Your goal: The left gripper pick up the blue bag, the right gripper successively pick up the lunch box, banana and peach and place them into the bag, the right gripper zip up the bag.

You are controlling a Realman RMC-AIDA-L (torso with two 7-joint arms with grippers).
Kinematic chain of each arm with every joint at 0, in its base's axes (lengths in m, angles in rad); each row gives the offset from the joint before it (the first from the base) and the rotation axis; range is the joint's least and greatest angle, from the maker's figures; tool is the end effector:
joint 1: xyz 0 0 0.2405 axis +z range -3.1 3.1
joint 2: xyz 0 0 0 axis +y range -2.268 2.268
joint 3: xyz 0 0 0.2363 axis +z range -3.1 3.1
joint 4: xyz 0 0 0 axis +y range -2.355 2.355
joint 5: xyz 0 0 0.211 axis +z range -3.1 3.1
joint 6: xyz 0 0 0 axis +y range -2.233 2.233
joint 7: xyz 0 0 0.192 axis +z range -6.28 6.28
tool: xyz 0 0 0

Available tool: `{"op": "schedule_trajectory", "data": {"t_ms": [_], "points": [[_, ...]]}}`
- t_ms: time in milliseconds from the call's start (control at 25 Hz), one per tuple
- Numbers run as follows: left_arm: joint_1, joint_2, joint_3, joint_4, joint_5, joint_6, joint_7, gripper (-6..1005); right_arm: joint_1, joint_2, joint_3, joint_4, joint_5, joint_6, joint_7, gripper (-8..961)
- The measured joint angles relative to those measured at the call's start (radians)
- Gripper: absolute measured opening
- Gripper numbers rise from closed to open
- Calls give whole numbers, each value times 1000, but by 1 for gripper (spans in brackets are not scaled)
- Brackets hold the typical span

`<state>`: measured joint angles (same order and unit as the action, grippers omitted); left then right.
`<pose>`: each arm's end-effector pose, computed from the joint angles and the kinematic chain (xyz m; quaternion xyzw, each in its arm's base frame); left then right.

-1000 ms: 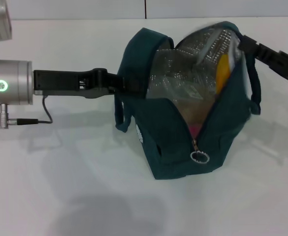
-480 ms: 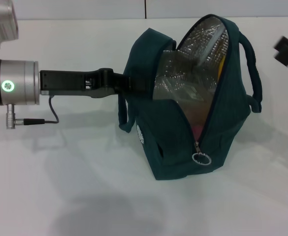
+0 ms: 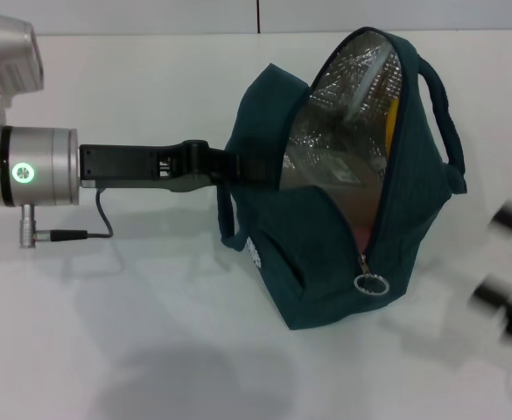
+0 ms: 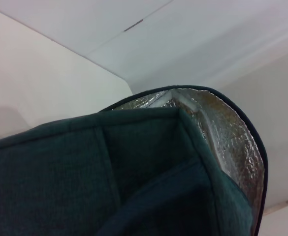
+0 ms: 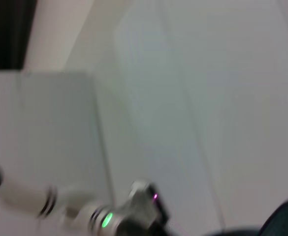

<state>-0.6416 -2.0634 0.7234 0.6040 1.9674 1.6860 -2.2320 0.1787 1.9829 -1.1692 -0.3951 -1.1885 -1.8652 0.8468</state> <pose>-0.1778 0.3360 -0.0364 0.7990 0.5328 0.2678 0.0780 0.2436 0.2268 -0.0007 -0.8609 0.1147 0.4607 0.1830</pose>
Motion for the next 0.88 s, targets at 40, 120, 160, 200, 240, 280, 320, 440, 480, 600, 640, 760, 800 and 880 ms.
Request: {"op": "schedule_trajectory", "data": {"t_ms": [40, 120, 160, 200, 240, 280, 320, 440, 480, 600, 640, 760, 800, 880], "points": [[1, -3, 0, 0, 0, 0, 0, 89, -1, 7, 0, 7, -34, 8, -20, 825], [2, -7, 0, -1, 0, 0, 0, 92, 4, 19, -4, 33, -98, 38, -56, 871], [2, -10, 0, -1, 0, 1, 0, 93, 9, 23, -8, 45, -112, 56, -65, 871], [2, -12, 1, -1, 0, 1, 0, 94, 21, 25, -16, 63, -119, 83, -66, 871], [2, -13, 1, -1, 1, 2, 1, 95, 28, 27, -20, 75, -121, 99, -66, 871], [2, -13, 1, -1, 2, 2, 2, 96, 38, 27, -24, 86, -122, 115, -64, 871], [2, -14, 1, -1, 2, 2, 5, 97, 52, 28, -28, 100, -122, 135, -63, 871], [2, -14, 1, -1, 1, 3, 8, 100, 83, 30, -43, 118, -123, 166, -62, 870], [2, -14, 1, -1, 1, 3, 8, 101, 89, 30, -49, 120, -122, 173, -62, 870], [2, -14, 1, -1, 1, 3, 9, 104, 114, 32, -79, 121, -118, 196, -60, 870], [2, -14, 1, -1, 1, 3, 9, 105, 124, 32, -93, 122, -117, 202, -56, 870], [5, -14, 1, -1, 1, 3, 10, 108, 138, 33, -114, 122, -117, 207, -48, 870], [6, -13, 1, -1, 1, 3, 11, 109, 145, 33, -127, 122, -117, 213, -42, 869], [6, -13, 1, -1, 1, 3, 12, 111, 146, 33, -129, 122, -116, 218, -42, 869]]}}
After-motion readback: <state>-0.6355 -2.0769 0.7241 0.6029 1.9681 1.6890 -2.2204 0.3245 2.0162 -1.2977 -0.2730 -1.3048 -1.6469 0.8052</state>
